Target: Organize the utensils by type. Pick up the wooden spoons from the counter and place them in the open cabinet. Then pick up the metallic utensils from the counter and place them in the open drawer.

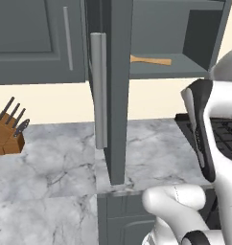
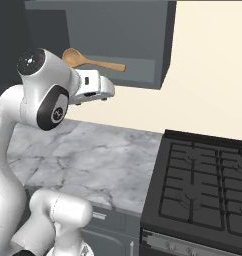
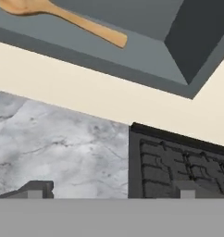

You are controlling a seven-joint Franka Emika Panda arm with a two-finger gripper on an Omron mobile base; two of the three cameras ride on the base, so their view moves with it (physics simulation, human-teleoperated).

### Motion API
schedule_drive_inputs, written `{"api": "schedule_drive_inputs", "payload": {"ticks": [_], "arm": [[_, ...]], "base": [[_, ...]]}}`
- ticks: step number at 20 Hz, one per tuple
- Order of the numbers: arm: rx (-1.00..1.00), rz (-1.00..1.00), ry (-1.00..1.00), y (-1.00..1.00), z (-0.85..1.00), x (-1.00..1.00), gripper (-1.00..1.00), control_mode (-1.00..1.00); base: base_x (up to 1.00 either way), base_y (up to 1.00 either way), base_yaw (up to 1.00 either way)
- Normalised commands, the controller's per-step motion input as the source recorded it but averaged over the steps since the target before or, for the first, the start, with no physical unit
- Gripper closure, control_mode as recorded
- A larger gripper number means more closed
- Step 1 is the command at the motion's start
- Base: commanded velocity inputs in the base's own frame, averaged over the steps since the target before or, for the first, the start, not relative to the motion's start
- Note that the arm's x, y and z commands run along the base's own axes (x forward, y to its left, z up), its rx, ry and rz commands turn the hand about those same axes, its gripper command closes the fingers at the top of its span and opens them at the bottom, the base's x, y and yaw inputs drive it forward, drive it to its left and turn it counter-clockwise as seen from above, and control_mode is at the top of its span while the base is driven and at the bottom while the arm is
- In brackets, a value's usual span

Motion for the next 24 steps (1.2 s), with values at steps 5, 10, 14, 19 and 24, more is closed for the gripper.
{"api": "schedule_drive_inputs", "payload": {"ticks": [5, 10, 14, 19, 24], "arm": [[0.26, -0.27, 0.0, -0.14, -0.37, -0.52, -1.0, -1.0], [0.2, -0.04, 0.0, 0.07, -0.37, -0.25, -1.0, -1.0], [0.11, 0.0, 0.07, 0.06, -0.16, -0.08, -1.0, -1.0], [0.0, 0.0, 0.0, 0.0, 0.0, 0.0, -1.0, -1.0], [0.02, -0.01, 0.0, -0.06, -0.02, -0.23, -1.0, 1.0]], "base": [[0.0, 0.0, 0.0], [0.0, 0.0, 0.0], [0.0, 0.0, 0.0], [0.0, 0.0, 0.0], [-0.32, -0.13, -0.04]]}}
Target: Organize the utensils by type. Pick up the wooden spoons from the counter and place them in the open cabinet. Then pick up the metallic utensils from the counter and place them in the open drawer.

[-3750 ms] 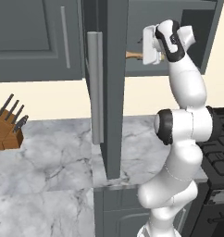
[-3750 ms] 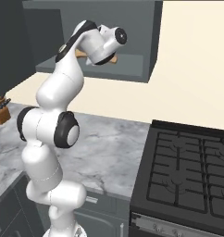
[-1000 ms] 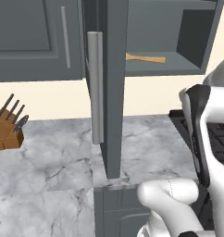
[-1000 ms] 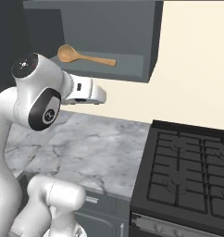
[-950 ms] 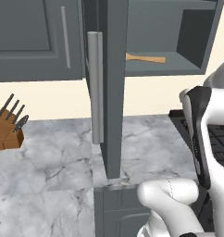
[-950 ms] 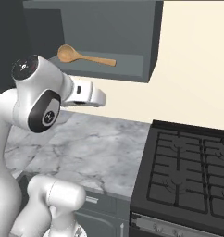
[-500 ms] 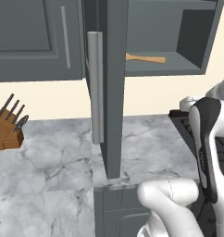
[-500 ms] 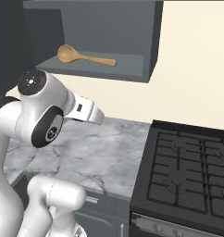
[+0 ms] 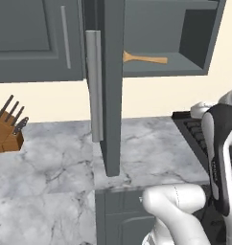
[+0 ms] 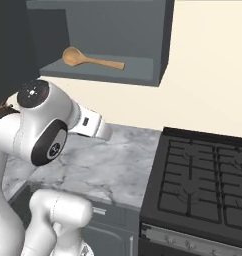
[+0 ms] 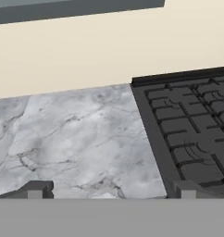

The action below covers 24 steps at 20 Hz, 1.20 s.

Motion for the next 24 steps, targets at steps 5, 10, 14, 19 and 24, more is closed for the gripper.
{"api": "schedule_drive_inputs", "payload": {"ticks": [5, 10, 14, 19, 24], "arm": [[0.0, 0.0, 0.0, 0.0, 0.0, 0.0, -1.0, 1.0], [0.0, 0.0, 0.0, 0.0, 0.0, 0.0, -1.0, 1.0], [0.0, 0.0, 0.0, 0.0, 0.0, 0.0, -1.0, 1.0], [0.0, 0.0, 0.0, 0.0, 0.0, 0.0, -1.0, 1.0], [0.0, 0.0, 0.0, 0.0, 0.0, 0.0, -1.0, 1.0]], "base": [[-0.81, -0.59, -0.12], [-0.86, -0.46, 0.21], [-0.77, -0.16, 0.82], [-0.31, -0.01, 1.0], [-0.4, 0.12, 0.97]]}}
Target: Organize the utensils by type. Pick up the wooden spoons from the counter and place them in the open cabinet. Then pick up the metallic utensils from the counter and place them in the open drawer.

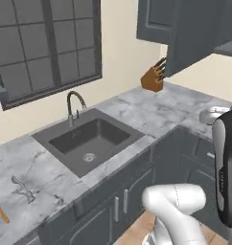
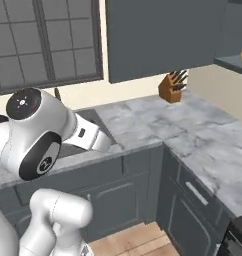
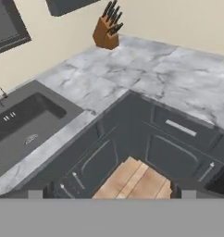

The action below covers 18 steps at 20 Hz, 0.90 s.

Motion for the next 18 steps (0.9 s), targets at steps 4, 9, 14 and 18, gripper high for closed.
{"api": "schedule_drive_inputs", "payload": {"ticks": [4, 9, 14, 18], "arm": [[0.0, 0.0, 0.0, 0.0, 0.0, 0.0, -1.0, 1.0], [0.0, 0.0, 0.0, 0.0, 0.0, 0.0, -1.0, 1.0], [0.0, 0.0, 0.0, 0.0, 0.0, 0.0, -1.0, 1.0], [0.0, 0.0, 0.0, 0.0, 0.0, 0.0, -1.0, 1.0]], "base": [[-0.63, 0.53, 0.71], [-0.51, 0.64, 0.74], [-0.39, 0.72, 0.81], [0.12, 0.78, 0.45]]}}
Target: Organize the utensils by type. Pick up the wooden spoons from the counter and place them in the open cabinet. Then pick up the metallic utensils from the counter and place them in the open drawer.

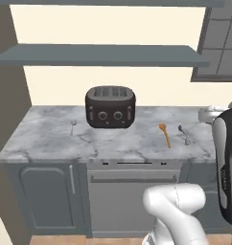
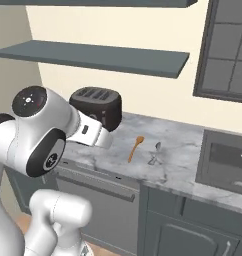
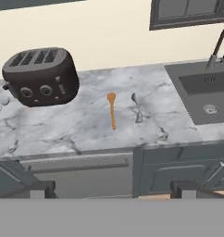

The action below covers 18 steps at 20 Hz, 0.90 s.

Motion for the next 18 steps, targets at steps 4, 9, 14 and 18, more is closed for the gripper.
{"api": "schedule_drive_inputs", "payload": {"ticks": [4, 9, 14, 18], "arm": [[0.0, 0.0, 0.0, 0.0, 0.0, 0.0, -1.0, 1.0], [0.0, 0.0, 0.0, 0.0, 0.0, 0.0, -1.0, 1.0], [0.0, 0.0, 0.0, 0.0, 0.0, 0.0, -1.0, 1.0], [0.0, 0.0, 0.0, 0.0, 0.0, 0.0, -1.0, 1.0]], "base": [[0.39, 0.3, 0.05], [0.4, -0.25, 0.0], [0.59, -0.08, 0.0], [0.25, -0.1, 0.0]]}}
